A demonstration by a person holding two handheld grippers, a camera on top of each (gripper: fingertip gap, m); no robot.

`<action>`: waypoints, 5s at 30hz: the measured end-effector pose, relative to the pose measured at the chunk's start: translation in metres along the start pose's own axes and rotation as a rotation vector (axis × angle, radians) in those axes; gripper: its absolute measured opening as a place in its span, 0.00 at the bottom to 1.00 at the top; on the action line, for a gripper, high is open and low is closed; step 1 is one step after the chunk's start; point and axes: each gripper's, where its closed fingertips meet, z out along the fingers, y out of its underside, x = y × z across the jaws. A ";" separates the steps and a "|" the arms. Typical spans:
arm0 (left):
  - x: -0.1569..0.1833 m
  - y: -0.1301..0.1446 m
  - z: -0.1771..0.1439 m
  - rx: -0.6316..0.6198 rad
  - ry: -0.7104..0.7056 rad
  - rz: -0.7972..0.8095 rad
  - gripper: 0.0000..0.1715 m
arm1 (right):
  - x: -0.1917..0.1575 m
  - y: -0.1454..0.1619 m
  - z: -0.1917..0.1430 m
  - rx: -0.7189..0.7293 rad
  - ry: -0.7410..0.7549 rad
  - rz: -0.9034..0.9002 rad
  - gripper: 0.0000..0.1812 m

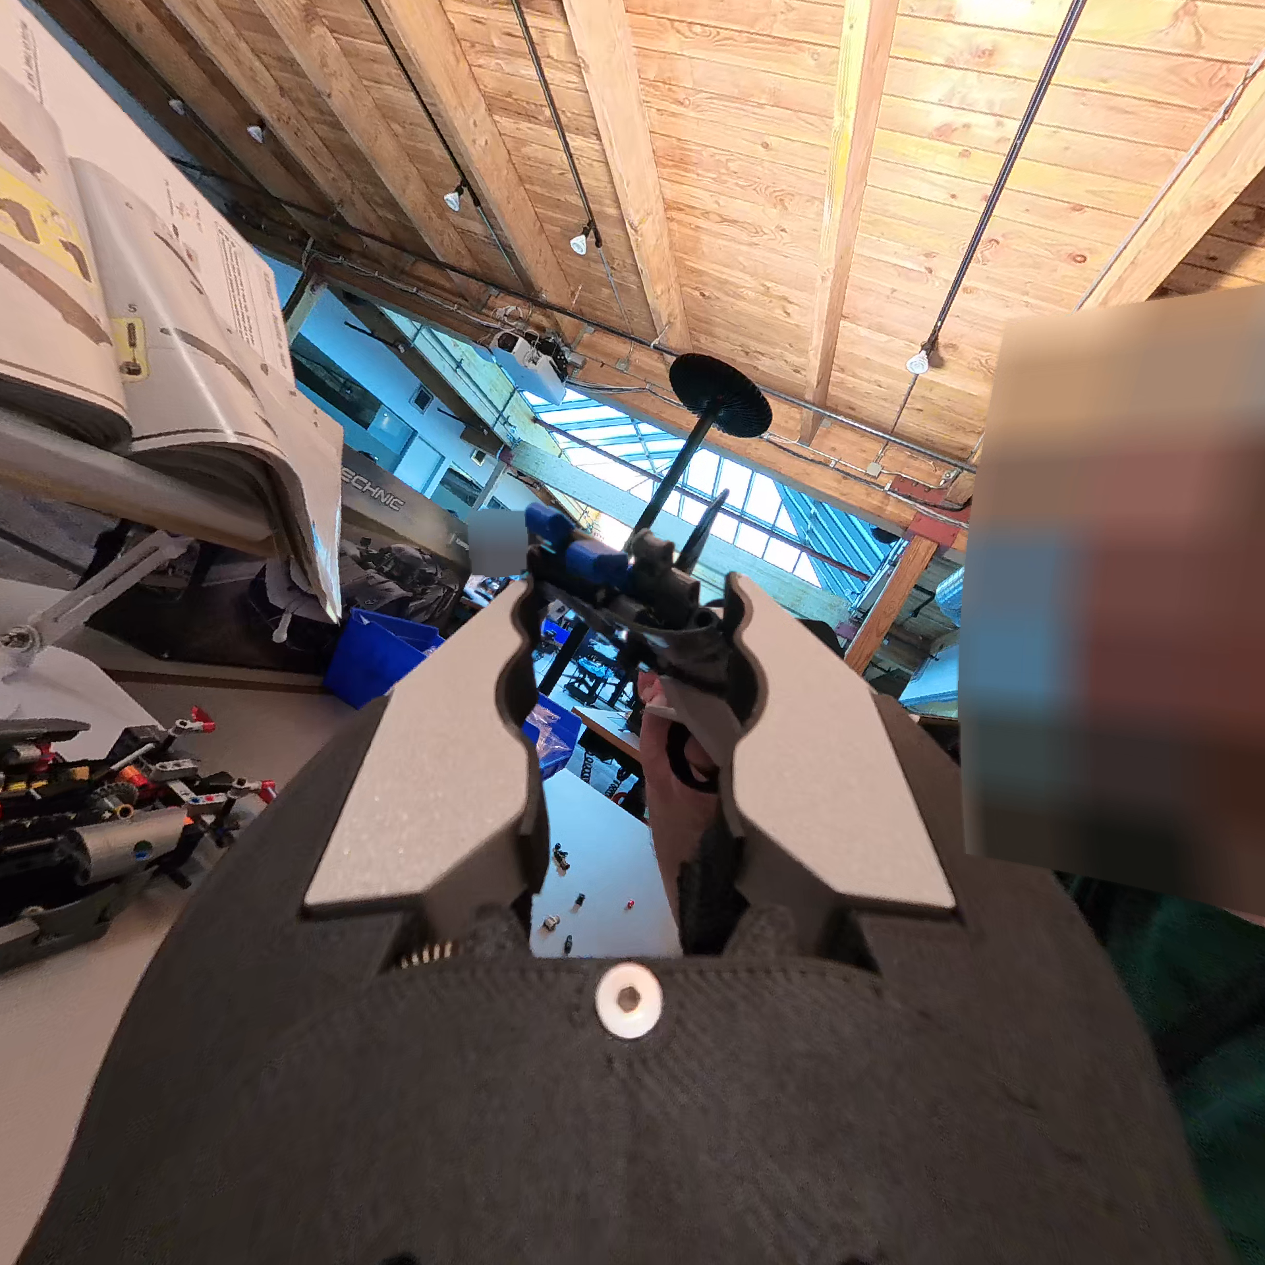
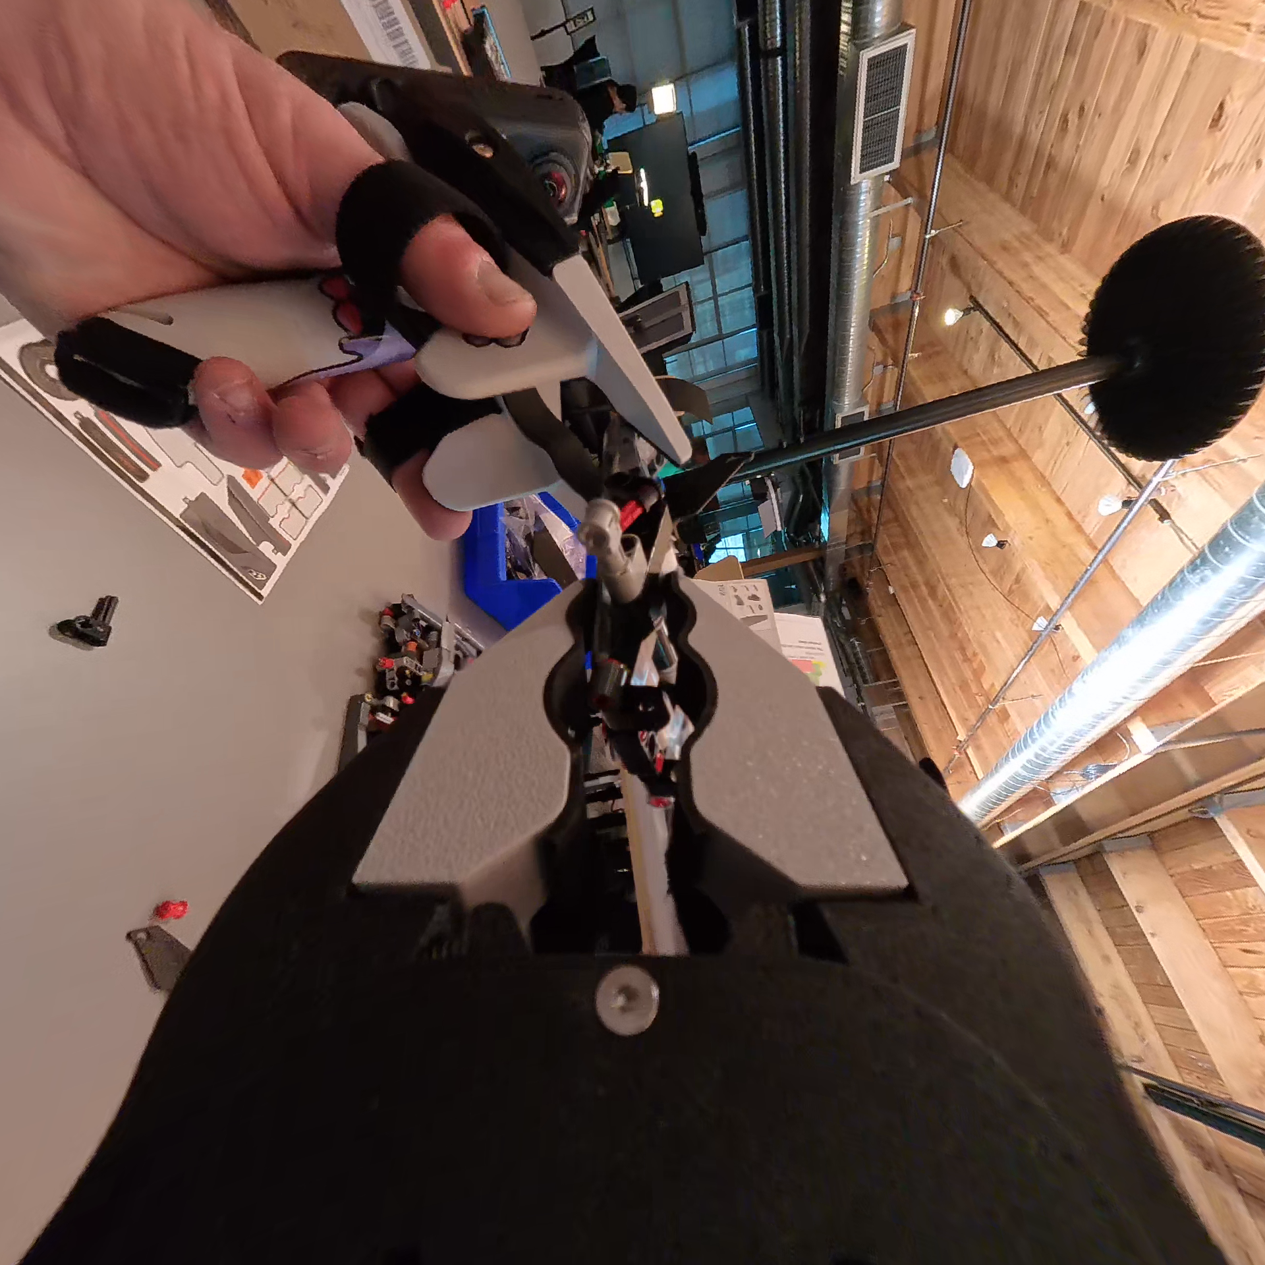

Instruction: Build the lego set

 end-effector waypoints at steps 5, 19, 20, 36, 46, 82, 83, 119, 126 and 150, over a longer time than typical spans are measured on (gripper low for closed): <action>-0.007 -0.002 -0.004 0.033 0.027 -0.014 0.25 | -0.010 0.004 0.007 0.007 -0.035 0.026 0.12; -0.018 -0.012 -0.011 0.113 0.031 0.037 0.09 | -0.034 0.015 0.016 0.028 -0.184 0.124 0.15; -0.019 -0.012 -0.011 0.116 0.023 0.040 0.09 | -0.034 0.017 0.015 0.033 -0.193 0.130 0.16; -0.043 0.008 0.011 0.053 -0.256 0.204 0.08 | -0.006 0.034 0.013 0.109 -0.276 0.655 0.14; -0.042 0.026 0.037 -0.023 -0.364 0.321 0.07 | 0.002 0.051 0.015 0.064 -0.220 0.729 0.01; -0.041 0.069 0.063 -0.246 -0.478 0.578 0.22 | 0.036 0.069 0.003 0.295 -0.231 1.283 0.00; -0.040 0.069 0.063 -0.248 -0.473 0.577 0.21 | 0.036 0.067 0.003 0.295 -0.227 1.273 0.00; -0.012 0.041 0.046 -0.072 -0.015 0.175 0.16 | 0.021 0.057 -0.006 0.409 -0.691 1.573 0.11; -0.012 0.034 0.043 -0.139 -0.116 0.386 0.22 | 0.019 0.056 -0.004 0.327 -0.611 1.442 0.10; -0.016 0.025 0.045 -0.125 -0.299 0.485 0.25 | 0.031 0.056 -0.004 0.209 -0.345 1.082 0.10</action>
